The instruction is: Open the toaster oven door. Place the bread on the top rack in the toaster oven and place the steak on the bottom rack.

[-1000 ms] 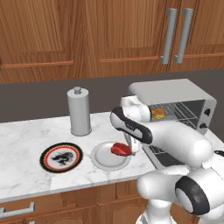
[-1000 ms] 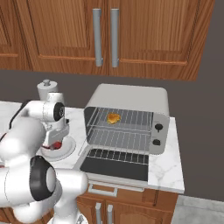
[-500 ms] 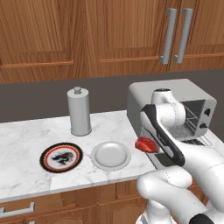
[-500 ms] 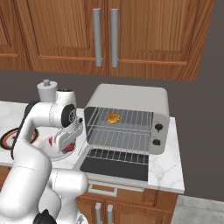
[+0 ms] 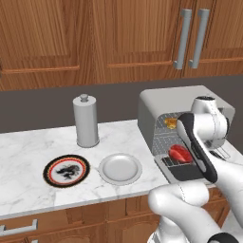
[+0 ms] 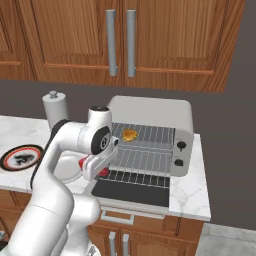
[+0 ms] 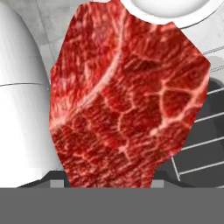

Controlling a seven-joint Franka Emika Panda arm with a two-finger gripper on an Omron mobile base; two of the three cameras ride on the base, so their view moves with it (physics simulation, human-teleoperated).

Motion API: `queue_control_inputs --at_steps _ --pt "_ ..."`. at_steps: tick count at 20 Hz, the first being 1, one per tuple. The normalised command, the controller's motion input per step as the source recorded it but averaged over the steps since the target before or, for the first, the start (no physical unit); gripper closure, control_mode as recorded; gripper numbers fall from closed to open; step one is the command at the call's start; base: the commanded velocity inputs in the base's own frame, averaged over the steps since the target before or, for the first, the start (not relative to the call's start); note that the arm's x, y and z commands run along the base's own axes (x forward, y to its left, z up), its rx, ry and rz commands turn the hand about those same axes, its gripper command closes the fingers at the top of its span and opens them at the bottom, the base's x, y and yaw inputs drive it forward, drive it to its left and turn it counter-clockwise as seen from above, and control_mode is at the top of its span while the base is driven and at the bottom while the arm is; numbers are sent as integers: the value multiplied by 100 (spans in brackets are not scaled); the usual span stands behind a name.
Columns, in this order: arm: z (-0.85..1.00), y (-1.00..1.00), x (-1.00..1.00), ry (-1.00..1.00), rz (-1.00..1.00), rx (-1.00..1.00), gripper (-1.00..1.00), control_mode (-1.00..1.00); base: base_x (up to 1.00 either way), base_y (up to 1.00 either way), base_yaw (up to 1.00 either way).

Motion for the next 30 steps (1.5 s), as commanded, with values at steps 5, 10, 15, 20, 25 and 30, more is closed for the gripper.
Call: queue_control_inputs --at_steps 5,10,15,20,25,30 --pt "-13 -40 24 -13 -2 0 100 -100 0 0 0" --pt "-36 -12 26 -14 0 0 100 -100 0 0 0" --pt "-41 -6 37 -10 0 0 100 -100 0 0 0" --pt "-18 -24 42 -2 0 0 100 -100 0 0 0" --pt "0 -21 62 0 0 0 100 -100 0 0 0" --pt "-22 -5 47 0 0 0 100 -100 0 0 0"
